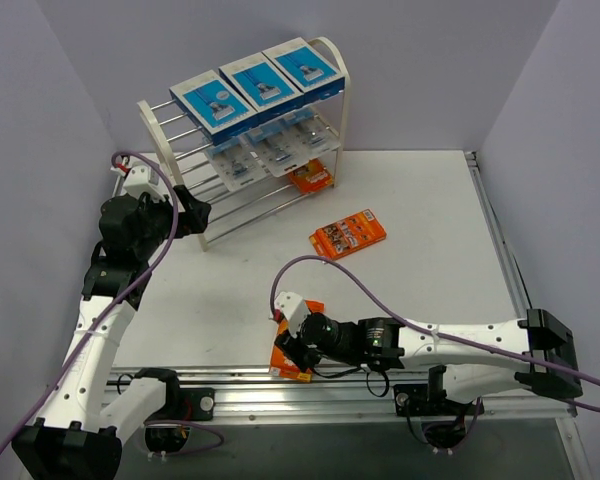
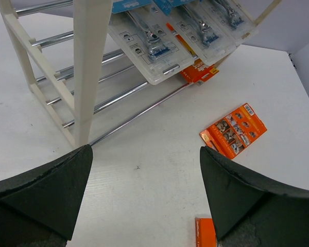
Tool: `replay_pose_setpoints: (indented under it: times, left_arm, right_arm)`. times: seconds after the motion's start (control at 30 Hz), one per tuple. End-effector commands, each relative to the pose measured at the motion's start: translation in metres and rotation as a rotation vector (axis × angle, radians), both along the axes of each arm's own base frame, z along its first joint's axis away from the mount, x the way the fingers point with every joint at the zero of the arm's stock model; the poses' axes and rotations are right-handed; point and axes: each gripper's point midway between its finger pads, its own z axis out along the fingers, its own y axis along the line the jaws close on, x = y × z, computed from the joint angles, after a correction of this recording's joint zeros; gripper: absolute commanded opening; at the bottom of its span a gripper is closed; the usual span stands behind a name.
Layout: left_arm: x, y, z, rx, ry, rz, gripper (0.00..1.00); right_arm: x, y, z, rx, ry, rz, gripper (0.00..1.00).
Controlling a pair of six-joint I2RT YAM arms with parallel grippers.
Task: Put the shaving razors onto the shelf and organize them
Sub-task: Grab a shaving razor with the right arm
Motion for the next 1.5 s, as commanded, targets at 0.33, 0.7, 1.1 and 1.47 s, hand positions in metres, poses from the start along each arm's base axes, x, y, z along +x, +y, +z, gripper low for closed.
replay_pose_setpoints:
  times: [0.33, 0.7, 1.1, 1.47]
  left_arm:
    - [0.001, -0.008, 0.02, -0.003, -0.065, -0.028, 0.94]
    - [0.0, -0.009, 0.021, 0.006, -0.07, -0.028, 0.94]
    - [-0.002, -0.005, 0.022, 0.024, -0.077, -0.008, 0.94]
    - [0.0, 0.002, 0.019, 0.052, -0.072, 0.028, 0.94]
  right_arm:
    - [0.079, -0.063, -0.043, 0.167, 0.169, -0.804, 0.62]
    - [0.08, -0.037, -0.072, 0.183, 0.25, -0.791, 0.67]
    - [0.142, 0.023, -0.065, 0.109, 0.179, -0.674, 0.67]
    - [0.161, 0.068, -0.052, 0.093, 0.184, -0.474, 0.62]
